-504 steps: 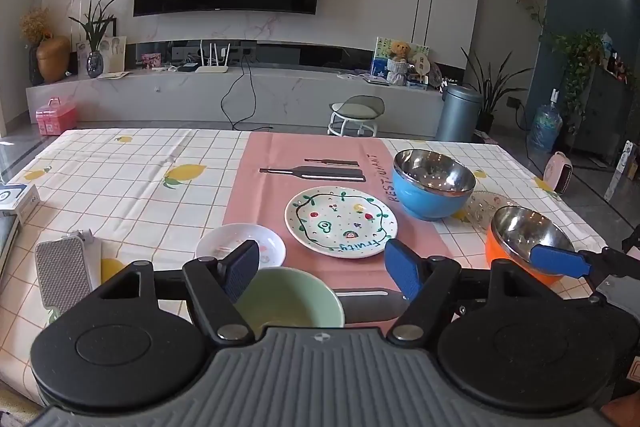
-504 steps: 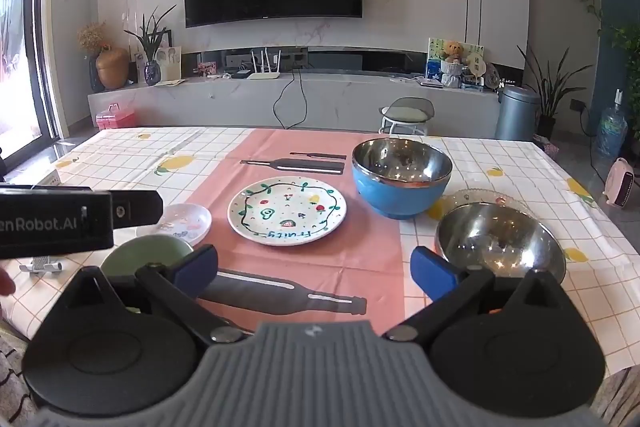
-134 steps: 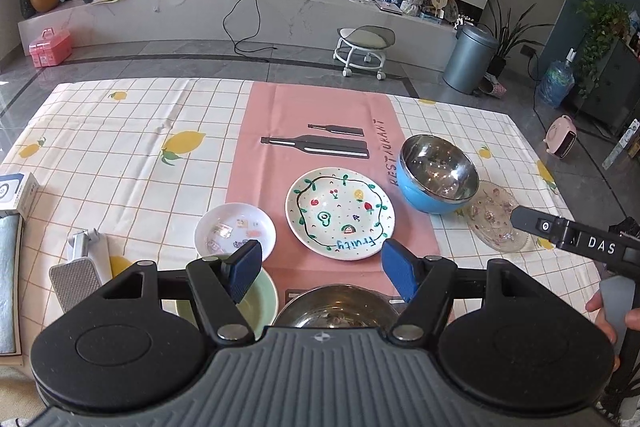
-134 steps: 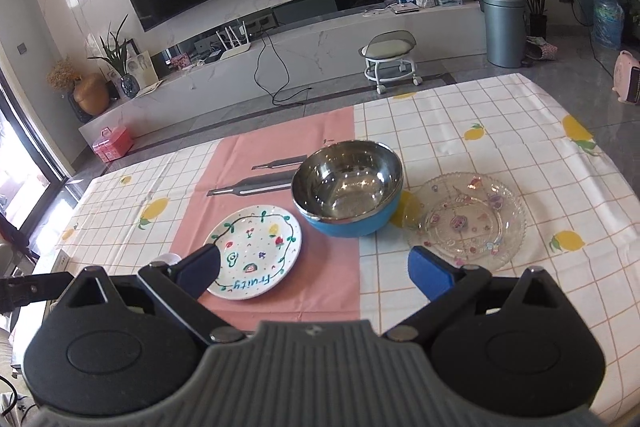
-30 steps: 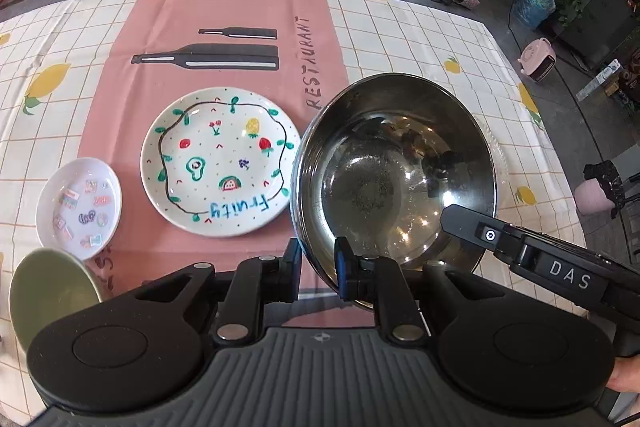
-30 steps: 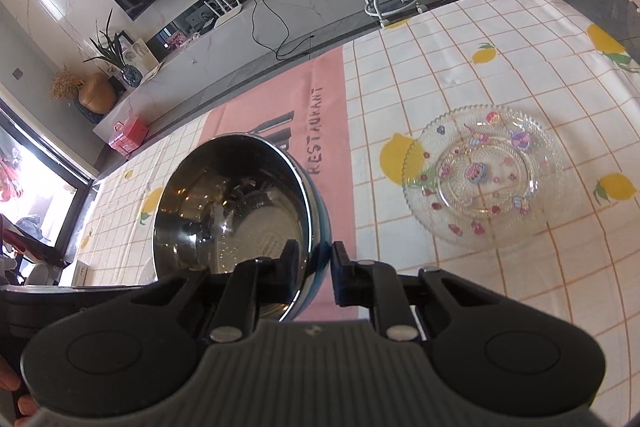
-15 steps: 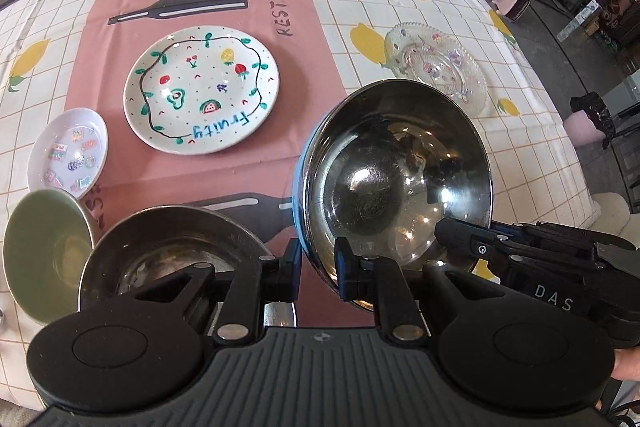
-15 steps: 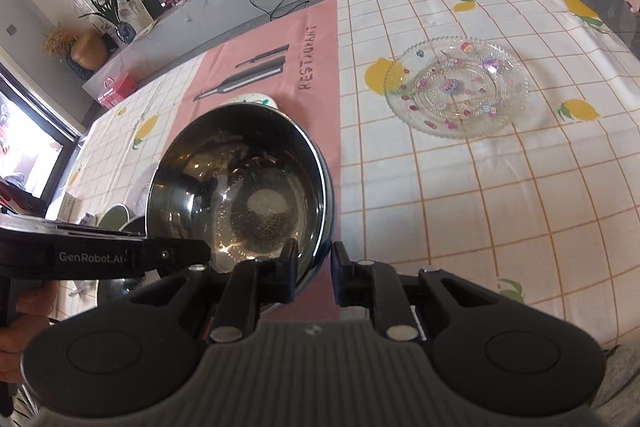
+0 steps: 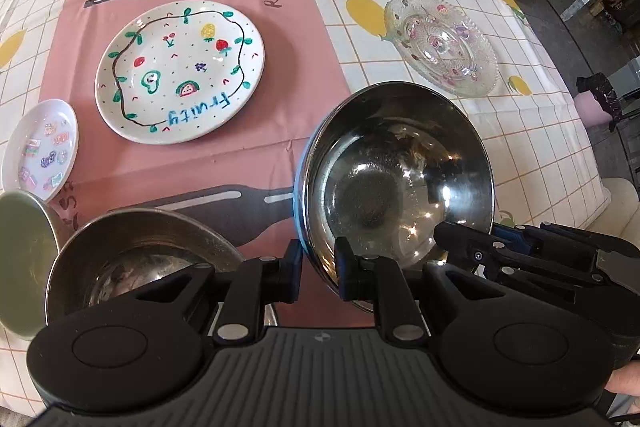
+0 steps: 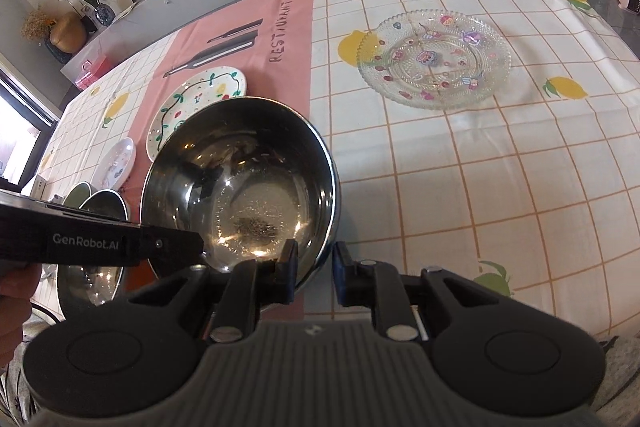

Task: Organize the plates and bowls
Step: 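Lift the blue bowl with the left tool while the right tool carries it toward the orange bowl, then lower the blue bowl into the orange bowl with both tools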

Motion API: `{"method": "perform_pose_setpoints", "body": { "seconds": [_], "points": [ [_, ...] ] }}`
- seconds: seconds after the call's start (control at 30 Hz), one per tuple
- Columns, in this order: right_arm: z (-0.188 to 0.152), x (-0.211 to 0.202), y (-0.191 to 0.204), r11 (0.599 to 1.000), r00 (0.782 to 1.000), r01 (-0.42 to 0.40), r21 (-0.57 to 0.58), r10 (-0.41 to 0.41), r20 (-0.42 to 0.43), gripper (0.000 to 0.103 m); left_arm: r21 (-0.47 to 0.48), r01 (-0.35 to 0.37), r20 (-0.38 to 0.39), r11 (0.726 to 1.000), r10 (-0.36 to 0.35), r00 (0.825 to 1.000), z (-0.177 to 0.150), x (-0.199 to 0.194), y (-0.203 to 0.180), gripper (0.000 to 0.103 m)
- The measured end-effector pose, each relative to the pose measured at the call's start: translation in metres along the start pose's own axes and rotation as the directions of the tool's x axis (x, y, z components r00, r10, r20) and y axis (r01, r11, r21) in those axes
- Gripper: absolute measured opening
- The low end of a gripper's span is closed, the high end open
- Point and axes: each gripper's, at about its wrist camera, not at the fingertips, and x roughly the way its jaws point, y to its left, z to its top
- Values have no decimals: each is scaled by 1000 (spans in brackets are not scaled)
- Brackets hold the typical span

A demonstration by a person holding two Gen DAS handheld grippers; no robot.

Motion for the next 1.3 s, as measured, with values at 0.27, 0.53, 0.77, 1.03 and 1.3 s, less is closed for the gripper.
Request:
{"method": "perform_pose_setpoints", "body": {
  "seconds": [0.27,0.53,0.77,1.03,1.3],
  "points": [
    [3,2,-7,999,1000,-21,28,21,14,32,5,-14,25,1000,14,1000,8,11,-4,19],
    [5,-2,-13,997,998,-8,79,4,58,23,-36,11,46,999,-10,999,9,7,-1,14],
    [11,-28,-10,989,990,-84,123,69,123,21,-37,20,119,999,-15,993,11,-35,-1,14],
    [12,-63,17,972,963,-204,118,178,201,21,-46,-17,148,999,24,989,-6,-91,10,14],
    [2,-79,60,962,943,-269,39,255,212,21,-80,-26,164,996,39,986,-41,-123,39,15]
  ]
}}
